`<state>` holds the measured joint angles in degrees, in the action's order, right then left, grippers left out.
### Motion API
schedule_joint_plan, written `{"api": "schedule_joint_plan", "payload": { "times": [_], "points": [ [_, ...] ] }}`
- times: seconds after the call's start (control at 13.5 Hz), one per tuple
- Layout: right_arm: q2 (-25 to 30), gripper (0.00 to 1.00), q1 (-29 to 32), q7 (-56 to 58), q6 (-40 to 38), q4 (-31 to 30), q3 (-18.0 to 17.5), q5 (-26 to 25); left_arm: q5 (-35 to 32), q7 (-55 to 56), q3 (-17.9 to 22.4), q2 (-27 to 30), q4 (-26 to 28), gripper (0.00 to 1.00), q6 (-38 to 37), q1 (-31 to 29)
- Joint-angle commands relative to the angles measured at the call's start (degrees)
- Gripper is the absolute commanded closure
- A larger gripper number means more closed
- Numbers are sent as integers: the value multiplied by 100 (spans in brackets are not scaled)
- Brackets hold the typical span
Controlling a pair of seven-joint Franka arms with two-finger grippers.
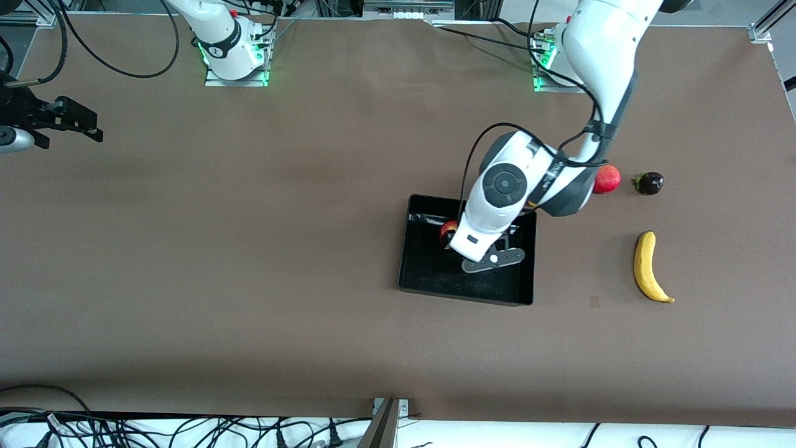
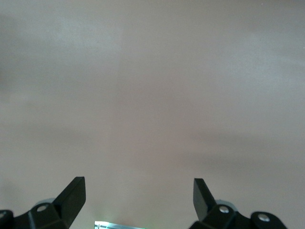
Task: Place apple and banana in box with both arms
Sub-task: 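Lower the apple into the box and open the left gripper, then move the left gripper to the yellow banana and grasp it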
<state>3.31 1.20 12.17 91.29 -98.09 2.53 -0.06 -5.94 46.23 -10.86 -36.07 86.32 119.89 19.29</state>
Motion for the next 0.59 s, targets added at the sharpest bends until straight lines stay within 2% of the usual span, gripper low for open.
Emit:
{"api": "schedule_joint_plan", "payload": {
  "times": [0.0,0.52],
  "points": [
    [-15,0,73,-4,-76,80,-60,24,-162,-8,-521,3,-308,0,-561,-704],
    [-24,0,65,-13,-76,80,-77,59,-302,-2334,-628,3,-361,0,-1362,-2330]
  ]
}}
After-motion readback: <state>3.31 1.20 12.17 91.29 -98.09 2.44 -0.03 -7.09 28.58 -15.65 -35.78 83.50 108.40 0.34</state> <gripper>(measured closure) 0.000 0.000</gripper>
